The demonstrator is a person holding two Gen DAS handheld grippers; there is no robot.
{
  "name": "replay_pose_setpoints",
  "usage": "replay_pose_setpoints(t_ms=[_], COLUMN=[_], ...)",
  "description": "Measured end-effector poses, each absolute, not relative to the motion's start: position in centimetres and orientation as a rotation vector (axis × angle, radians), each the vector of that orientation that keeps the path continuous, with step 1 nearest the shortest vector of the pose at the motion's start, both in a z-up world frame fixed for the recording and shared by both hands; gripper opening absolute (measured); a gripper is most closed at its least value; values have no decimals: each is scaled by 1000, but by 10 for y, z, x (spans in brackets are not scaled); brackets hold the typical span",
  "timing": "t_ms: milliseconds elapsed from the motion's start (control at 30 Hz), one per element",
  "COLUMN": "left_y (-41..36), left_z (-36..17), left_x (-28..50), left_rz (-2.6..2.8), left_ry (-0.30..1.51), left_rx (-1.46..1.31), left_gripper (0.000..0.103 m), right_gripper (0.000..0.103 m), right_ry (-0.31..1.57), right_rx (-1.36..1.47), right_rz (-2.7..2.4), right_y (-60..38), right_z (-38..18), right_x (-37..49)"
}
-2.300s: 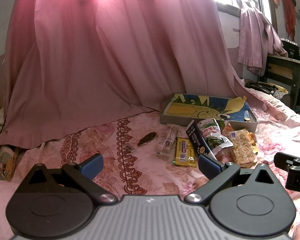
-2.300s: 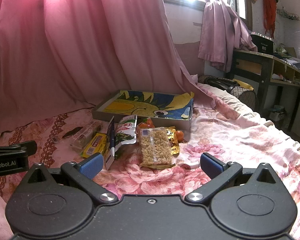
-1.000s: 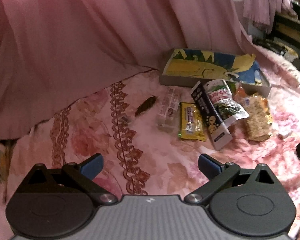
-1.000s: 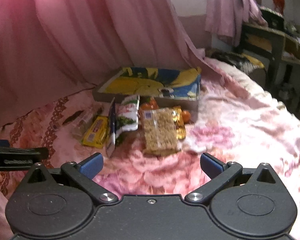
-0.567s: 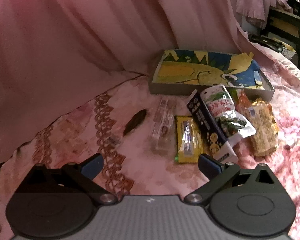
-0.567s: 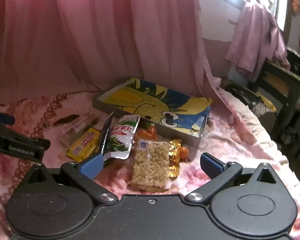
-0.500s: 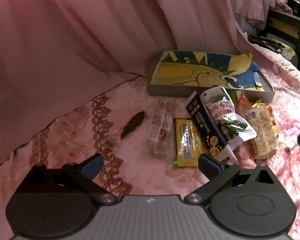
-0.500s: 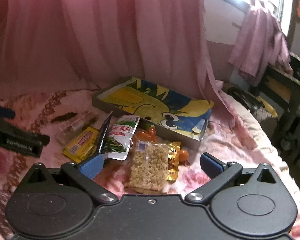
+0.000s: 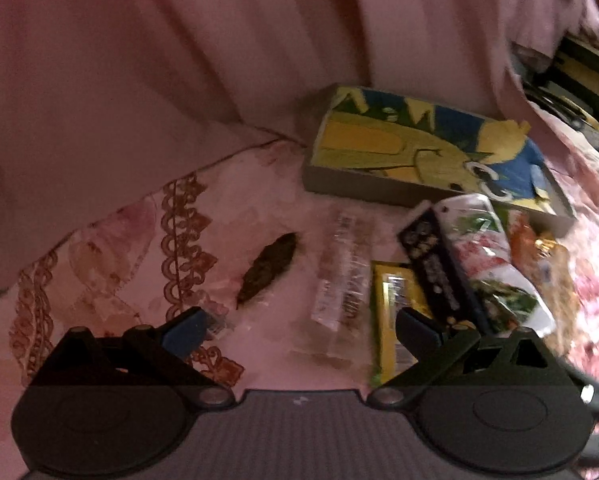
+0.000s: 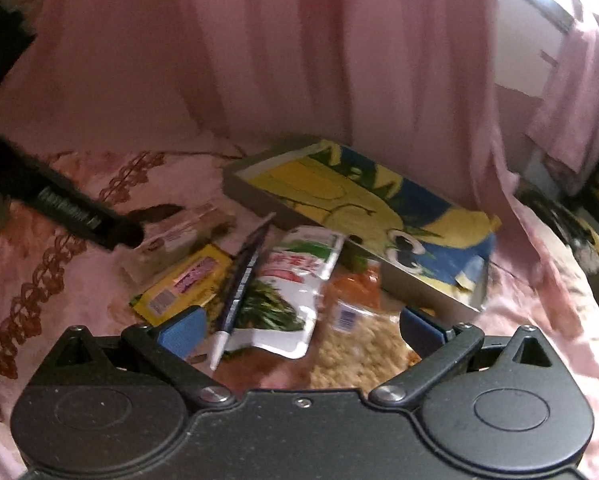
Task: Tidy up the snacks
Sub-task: 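Reach the left tool to the clear-wrapped bar while the right tool reaches the black stick pack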
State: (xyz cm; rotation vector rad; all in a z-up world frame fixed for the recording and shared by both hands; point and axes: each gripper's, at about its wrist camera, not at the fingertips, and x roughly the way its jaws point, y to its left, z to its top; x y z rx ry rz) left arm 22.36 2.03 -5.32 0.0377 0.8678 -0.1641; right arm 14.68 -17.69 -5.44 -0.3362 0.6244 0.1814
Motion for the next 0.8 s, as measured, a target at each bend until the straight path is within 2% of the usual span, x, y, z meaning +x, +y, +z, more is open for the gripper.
replay_pose_setpoints(t_ms=[133,267,367,433,467,500,633,700,800], left_y=[23,16,15,15,15,15,15,15,15], left_z=[-65,-70,-72,-75,-78,-80,-84,-84,-87], left_x=[237,243,245,249,251,253,257,258,261], left_rz=[-185,-222,-253,-276,-287,-293,-308,-329,-356], left_ry=[867,839,816,825,836,840,835,832,846], left_rx=[32,65,57,39,30,26,16,-6,-19], left_gripper=[103,103,101,96,93,87,73,67,54], right_gripper=[102,93,82,73,65,60,56,47,47], right_ry=[591,597,648,665,692,692,692,709,701], right_rx=[-407,-411,-388,-376,-350,-350,-331,-307,-297], right_rz=[231,289,325,334,340,340,335,344,345], right_y=[-158,-149,-144,-143,-143,-143,-139,-139,-137], right_z=[-61,-64,-72,-74,-78,-78,-83,-86,-88], right_x=[150,154,165,168,173,173,179,182,184])
